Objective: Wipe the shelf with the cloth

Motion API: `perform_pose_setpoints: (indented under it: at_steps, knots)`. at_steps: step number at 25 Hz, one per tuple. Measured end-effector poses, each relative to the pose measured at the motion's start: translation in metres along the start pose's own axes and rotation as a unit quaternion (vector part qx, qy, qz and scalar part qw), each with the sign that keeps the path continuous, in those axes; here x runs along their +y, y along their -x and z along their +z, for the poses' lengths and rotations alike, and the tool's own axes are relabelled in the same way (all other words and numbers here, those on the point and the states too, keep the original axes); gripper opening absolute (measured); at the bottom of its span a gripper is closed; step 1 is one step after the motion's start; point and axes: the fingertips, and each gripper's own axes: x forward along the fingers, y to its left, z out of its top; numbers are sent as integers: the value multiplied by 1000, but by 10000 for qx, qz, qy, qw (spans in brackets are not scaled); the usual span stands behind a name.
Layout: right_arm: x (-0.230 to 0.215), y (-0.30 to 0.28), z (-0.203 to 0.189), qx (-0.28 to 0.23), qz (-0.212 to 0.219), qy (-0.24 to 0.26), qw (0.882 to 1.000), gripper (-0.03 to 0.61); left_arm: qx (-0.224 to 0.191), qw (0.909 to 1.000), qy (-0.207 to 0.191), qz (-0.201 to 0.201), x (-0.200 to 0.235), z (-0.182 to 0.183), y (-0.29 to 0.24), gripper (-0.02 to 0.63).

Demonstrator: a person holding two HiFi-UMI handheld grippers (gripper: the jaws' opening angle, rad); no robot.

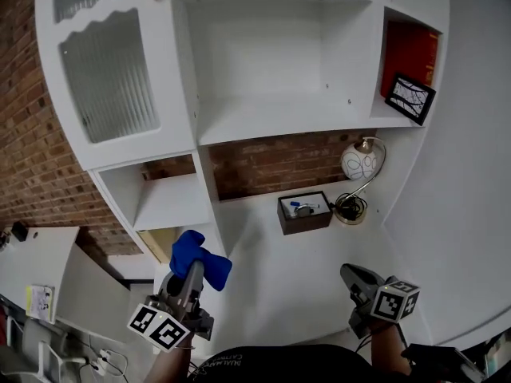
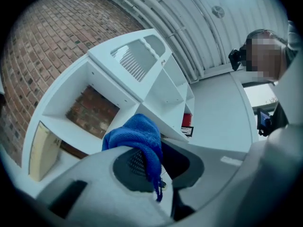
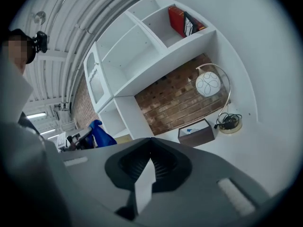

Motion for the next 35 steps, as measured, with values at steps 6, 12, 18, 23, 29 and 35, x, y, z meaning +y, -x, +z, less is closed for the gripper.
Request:
perform_pose_setpoints:
  at_steps: [6,12,18,23,29,35]
  knots:
    - [-64,4,33,195,206,336,9990,8,-649,9895,-1257,-286,-56,63,-81,38]
    - [-117,3,60,213,467,286,9983,8,-1233,9622,-2375,-497,-128,170,-172,38]
    - [-160,10,80,139,479,99,9987,8,-329,9129,-4065,-171,-156,207,-296,37]
    - [-187,16,85,51,447,-87,9989,8,1438,8817,-4424,792,-74,193,-383,37]
    - [-215,29,91,-72,275,-281,9992,8,2534,8135,-4696,2311,25,183,-409,35]
    - [-251,45,91,-338,-193,-461,9982,8,3171,8351,-3182,3174,90,164,-406,34]
